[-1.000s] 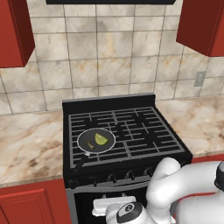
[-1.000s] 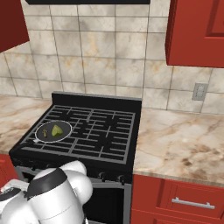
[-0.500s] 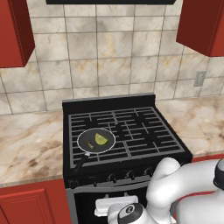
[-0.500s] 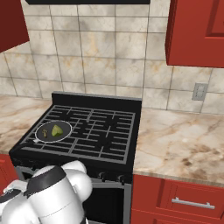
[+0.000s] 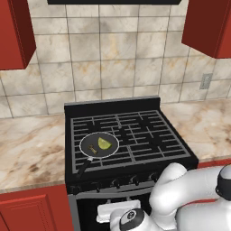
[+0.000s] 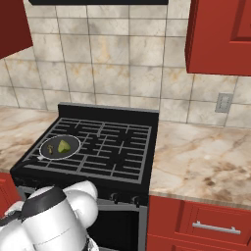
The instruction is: Put the mushroom and lemon wedge in the pan. Then turn on the front left burner and set the heat to medium.
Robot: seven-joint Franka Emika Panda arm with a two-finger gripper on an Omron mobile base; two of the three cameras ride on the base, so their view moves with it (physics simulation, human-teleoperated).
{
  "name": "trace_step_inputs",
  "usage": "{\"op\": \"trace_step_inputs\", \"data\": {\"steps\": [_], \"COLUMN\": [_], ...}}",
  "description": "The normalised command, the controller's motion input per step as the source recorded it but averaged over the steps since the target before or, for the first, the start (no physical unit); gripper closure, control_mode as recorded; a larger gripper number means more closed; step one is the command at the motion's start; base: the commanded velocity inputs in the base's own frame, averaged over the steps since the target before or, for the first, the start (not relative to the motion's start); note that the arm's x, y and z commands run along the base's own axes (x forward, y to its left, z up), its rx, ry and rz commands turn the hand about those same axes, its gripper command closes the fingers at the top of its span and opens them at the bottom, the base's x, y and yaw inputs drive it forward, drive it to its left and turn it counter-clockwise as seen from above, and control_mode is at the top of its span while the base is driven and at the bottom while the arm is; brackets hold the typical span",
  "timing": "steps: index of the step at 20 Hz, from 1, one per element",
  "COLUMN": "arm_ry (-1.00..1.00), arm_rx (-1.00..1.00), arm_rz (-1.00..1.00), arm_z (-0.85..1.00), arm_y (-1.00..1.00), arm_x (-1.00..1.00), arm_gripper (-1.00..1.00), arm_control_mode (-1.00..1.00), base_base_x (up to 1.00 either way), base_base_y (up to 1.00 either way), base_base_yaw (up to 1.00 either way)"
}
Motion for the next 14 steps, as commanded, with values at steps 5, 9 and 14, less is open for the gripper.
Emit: {"op": "trace_step_inputs", "data": {"steps": [5,9,14], "arm_ry": [0.04,0.01,0.0], "arm_rx": [0.01,0.03,0.0], "arm_rz": [0.0,0.01,0.03], "arm_z": [0.0,0.0,0.0], "arm_y": [0.0,-0.03,-0.15], "arm_x": [0.49,0.5,0.23], "arm_gripper": [-1.0,-1.0,-1.0], "arm_control_mode": [-1.0,-1.0,-1.0], "base_base_x": [0.0,0.0,0.0], "base_base_y": [0.0,0.0,0.0], "base_base_yaw": [0.0,0.0,0.0]}}
